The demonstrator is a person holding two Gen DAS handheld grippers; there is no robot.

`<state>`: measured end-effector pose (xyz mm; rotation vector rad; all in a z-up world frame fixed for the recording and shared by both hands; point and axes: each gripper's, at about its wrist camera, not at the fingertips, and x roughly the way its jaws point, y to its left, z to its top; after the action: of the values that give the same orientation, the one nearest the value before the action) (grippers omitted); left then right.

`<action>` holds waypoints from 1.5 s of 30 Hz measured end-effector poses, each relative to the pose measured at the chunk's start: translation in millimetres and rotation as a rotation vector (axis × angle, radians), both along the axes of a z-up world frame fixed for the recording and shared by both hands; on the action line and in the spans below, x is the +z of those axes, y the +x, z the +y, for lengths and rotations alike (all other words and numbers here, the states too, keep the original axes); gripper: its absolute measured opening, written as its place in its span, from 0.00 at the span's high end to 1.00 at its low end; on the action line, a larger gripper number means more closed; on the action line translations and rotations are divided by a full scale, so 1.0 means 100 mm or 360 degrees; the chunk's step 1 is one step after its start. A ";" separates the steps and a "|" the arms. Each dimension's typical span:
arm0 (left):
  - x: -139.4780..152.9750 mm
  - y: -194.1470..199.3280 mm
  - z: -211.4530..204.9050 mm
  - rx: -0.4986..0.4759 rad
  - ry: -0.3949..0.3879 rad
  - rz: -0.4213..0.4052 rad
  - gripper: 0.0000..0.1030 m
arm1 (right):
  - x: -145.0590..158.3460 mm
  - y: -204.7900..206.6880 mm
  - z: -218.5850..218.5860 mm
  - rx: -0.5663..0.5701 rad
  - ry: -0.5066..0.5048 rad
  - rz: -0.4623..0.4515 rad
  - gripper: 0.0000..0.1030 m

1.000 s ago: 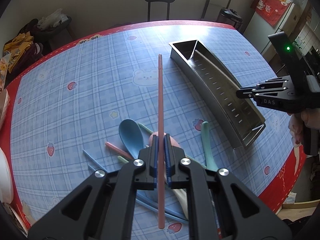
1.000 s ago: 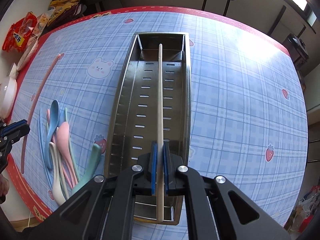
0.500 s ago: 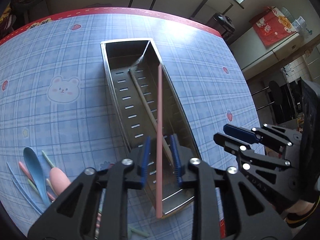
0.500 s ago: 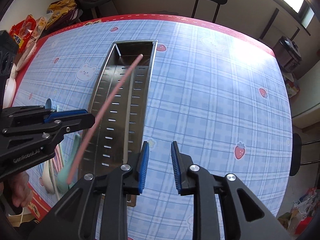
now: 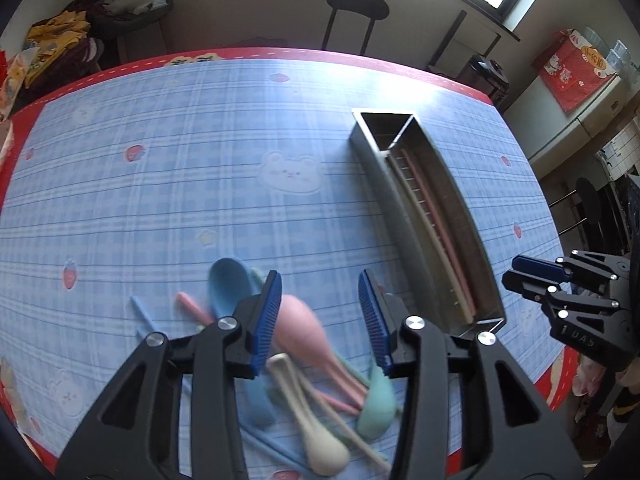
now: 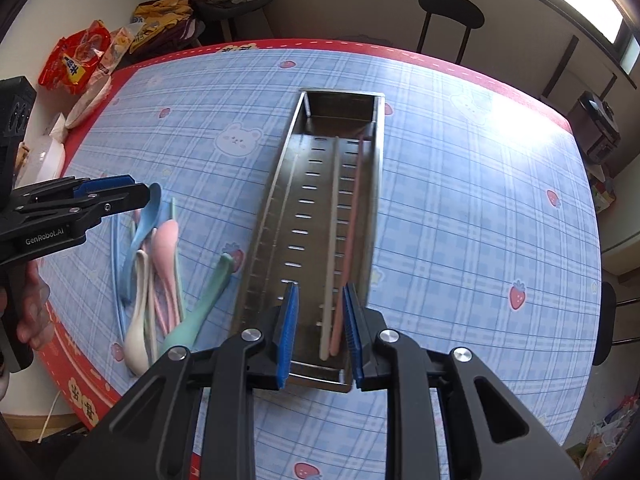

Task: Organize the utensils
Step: 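Lower the pink chopstick into the steel tray and open the left tool, then grasp a blue chopstick with the left tool while the right tool grasps another beige chopstick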

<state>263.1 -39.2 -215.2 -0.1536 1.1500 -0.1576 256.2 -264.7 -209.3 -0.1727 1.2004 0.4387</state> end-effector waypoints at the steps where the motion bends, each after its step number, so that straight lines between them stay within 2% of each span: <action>1: 0.00 -0.07 0.10 0.0010 0.0020 -0.0004 0.55 | 0.00 -0.04 0.07 0.0014 0.0008 -0.0001 0.78; 9: -0.13 -0.65 0.69 0.0006 0.0194 0.0046 0.55 | -0.10 -0.36 0.49 0.0099 0.0076 0.0025 0.78; 17: -0.34 -1.05 0.96 0.0084 0.0211 0.0105 0.55 | -0.26 -0.61 0.76 0.0194 0.0059 0.0078 0.78; 33: -0.56 -1.23 1.15 0.0192 0.0154 0.0161 0.55 | -0.63 -0.83 1.27 0.0355 0.0070 0.0191 0.79; 37: -0.59 -1.23 1.17 0.0210 0.0118 0.0170 0.55 | -0.69 -0.82 1.34 0.0360 0.0062 0.0206 0.83; 41: -0.60 -1.18 1.07 0.0201 0.0060 0.0156 0.55 | -0.73 -0.82 1.40 0.0379 0.0053 0.0217 0.86; 45: -0.64 -1.06 0.85 0.0152 0.0117 0.0135 0.49 | -0.76 -0.82 1.41 0.0396 0.0065 0.0225 0.90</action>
<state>156.8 45.8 -279.7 -0.1510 1.2285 -0.0246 174.6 -124.0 -285.4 -0.2607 1.3131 0.7021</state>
